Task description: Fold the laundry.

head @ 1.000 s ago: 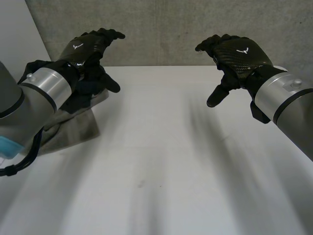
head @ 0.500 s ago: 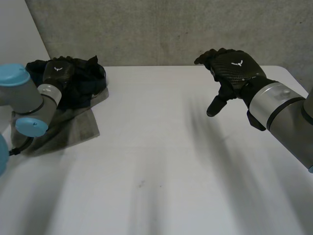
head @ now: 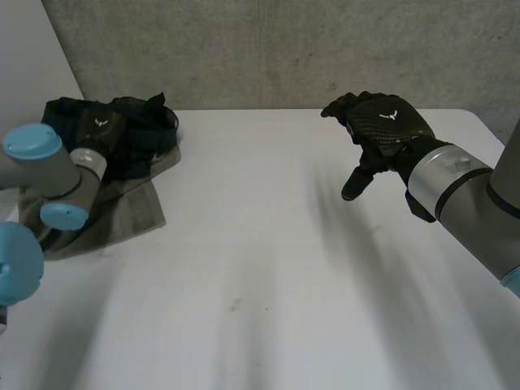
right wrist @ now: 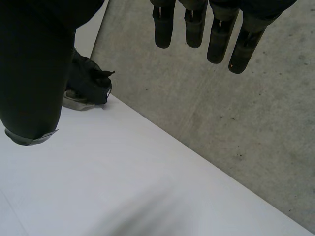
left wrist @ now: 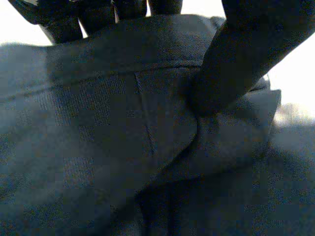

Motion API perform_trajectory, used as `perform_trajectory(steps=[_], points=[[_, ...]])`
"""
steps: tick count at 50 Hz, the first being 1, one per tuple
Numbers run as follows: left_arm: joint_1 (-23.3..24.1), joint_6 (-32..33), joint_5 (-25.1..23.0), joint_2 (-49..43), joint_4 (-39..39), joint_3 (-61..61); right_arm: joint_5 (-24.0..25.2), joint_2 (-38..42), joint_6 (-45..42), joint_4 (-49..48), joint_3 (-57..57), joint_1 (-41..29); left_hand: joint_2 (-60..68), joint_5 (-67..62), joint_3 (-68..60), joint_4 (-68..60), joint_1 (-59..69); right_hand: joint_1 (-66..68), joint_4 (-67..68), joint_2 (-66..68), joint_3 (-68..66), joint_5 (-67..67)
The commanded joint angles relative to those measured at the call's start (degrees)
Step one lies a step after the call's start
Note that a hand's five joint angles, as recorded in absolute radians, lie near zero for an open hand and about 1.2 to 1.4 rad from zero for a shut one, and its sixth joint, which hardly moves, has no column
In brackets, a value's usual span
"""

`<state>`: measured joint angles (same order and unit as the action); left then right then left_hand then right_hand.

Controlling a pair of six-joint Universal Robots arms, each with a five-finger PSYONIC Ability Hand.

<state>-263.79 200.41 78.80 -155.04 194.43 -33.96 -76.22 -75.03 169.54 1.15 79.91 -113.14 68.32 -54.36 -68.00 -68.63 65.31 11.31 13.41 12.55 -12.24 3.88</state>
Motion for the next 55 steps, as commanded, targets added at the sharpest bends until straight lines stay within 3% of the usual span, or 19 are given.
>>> perform_trajectory(steps=[1, 7, 16, 18, 19, 20, 28, 35, 40, 48, 55], points=[[7.13, 0.95, -0.05, 17.47, 9.29, -17.96, -0.07, -0.64, 0.00, 0.17, -0.28, 0.20, 11.68, -15.64, -12.00, -11.37, 14.69, -1.31, -3.41, -2.55, 2.24, -3.88], [19.24, -3.17, -0.40, 31.62, 12.38, -35.09, -0.33, -0.82, 0.09, 0.26, -0.46, 1.26, 11.68, -15.64, -12.00, -11.37, 14.69, -1.31, -3.41, -2.55, 2.24, -3.88], [37.89, -10.30, -0.49, 33.40, 10.10, -45.93, -3.32, -1.87, 0.18, 0.26, -1.34, 4.24, 11.03, -15.00, -11.36, -10.72, 14.05, -1.31, -3.41, -2.55, 2.24, -3.88], [39.31, -10.30, -0.49, 32.88, 9.13, -46.37, -3.76, -1.87, 0.18, 0.26, -1.60, 5.38, -17.91, 13.95, 17.59, 18.23, -14.90, -1.31, -3.41, -2.55, 2.24, -3.88], [40.18, -10.04, -0.49, 32.53, 7.99, -46.46, -3.85, -1.87, 0.18, 0.26, -1.69, 5.65, -48.71, 44.75, 48.39, 49.03, -45.70, -1.31, -3.41, -2.55, 2.24, -3.88], [40.37, -9.95, -0.49, 32.70, 7.46, -46.46, -3.85, -1.87, 0.18, 0.26, -1.78, 5.91, -57.18, 53.22, 56.86, 57.49, -54.17, -1.31, -3.41, -2.55, 2.24, -3.88], [38.09, -10.21, 0.21, 38.23, 4.73, -45.23, -3.41, -1.87, 0.00, 0.35, -2.48, 7.41, -57.94, 53.97, 57.62, 58.25, -54.92, -1.31, -3.41, -2.55, 2.24, -3.88], [27.72, -10.13, 0.21, 44.03, 4.73, -47.34, -2.97, -1.52, -2.27, 2.98, -3.27, 6.62, -56.93, 52.96, 56.61, 57.24, -53.91, -1.31, -3.41, -2.55, 2.24, -3.88], [21.04, -9.95, 0.04, 44.21, 4.55, -48.57, -3.14, -1.61, -10.01, 10.01, -3.27, 6.09, -55.76, 51.79, 55.43, 56.07, -52.74, -1.31, -3.41, -2.55, 2.24, -3.88], [12.60, -9.25, -0.75, 35.44, 1.30, -44.72, -4.02, -0.99, -12.92, 16.08, -0.03, -2.69, -53.57, 49.60, 53.24, 53.88, -50.55, -1.31, -3.41, -2.55, 2.24, -3.88], [8.21, -2.49, -1.89, 24.80, -5.20, -36.10, -5.78, 1.46, -8.00, 7.83, 8.41, -6.03, -53.57, 49.60, 53.24, 53.88, -50.55, -1.31, -3.41, -2.55, 2.24, -3.88]])
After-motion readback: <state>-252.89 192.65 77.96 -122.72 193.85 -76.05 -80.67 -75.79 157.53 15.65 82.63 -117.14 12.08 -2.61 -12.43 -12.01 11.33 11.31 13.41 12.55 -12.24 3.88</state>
